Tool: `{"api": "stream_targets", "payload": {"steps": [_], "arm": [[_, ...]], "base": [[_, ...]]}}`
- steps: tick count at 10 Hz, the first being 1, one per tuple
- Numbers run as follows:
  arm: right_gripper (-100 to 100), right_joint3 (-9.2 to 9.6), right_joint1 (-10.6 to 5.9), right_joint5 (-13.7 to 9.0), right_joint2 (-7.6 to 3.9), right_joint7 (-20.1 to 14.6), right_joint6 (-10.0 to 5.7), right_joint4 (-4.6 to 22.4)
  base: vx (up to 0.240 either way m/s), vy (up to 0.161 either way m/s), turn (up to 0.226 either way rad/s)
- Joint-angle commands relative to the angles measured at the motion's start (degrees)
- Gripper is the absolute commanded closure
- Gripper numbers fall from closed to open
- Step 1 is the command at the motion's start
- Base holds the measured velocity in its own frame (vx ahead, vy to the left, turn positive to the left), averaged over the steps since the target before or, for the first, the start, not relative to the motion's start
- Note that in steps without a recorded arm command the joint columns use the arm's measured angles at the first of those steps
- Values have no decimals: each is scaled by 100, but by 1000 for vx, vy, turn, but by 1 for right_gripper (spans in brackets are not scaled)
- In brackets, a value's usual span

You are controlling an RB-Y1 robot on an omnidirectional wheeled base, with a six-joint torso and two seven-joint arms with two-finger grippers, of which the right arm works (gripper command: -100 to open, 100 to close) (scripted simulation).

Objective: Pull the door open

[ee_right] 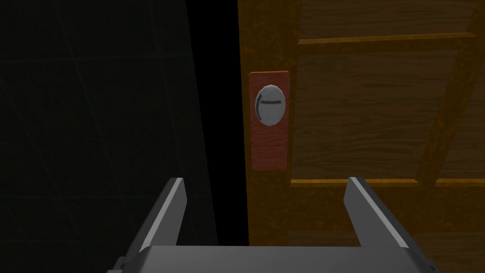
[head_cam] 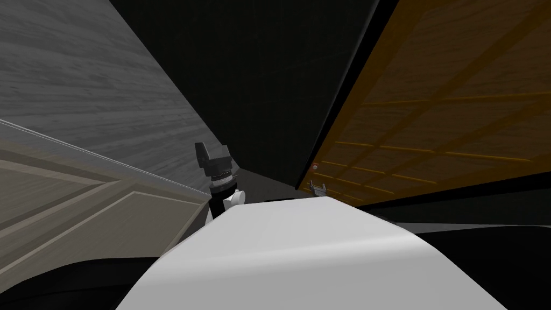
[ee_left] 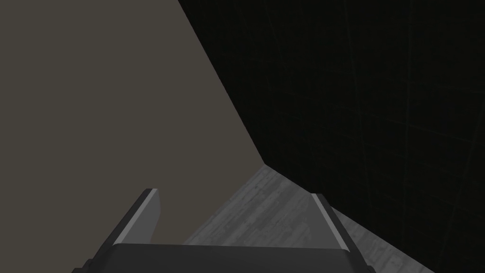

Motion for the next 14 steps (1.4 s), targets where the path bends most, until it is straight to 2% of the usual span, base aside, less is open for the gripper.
{"api": "stream_targets", "payload": {"steps": [1,3,4,5,9,10,12,13,14], "arm": [[-100,107,-12,-180,-65,-150,-96,142],[-100,217,-37,-370,-127,-295,-186,302],[-100,187,-50,-301,-76,-247,-161,295],[-100,-45,-77,-86,-18,-402,-48,414],[-100,-695,-138,539,148,-778,280,711],[-100,-758,-138,539,148,-778,280,711],[-100,-1153,-178,918,256,-1021,493,904],[-100,-1281,-178,945,256,-1021,493,904],[-100,-1478,-199,1163,314,-1152,609,1008]], "base": [[163,-64,47],[154,-35,38],[65,-15,11],[22,-1,100],[10,4,88],[8,1,35],[12,3,96],[14,0,39],[12,2,63]]}}
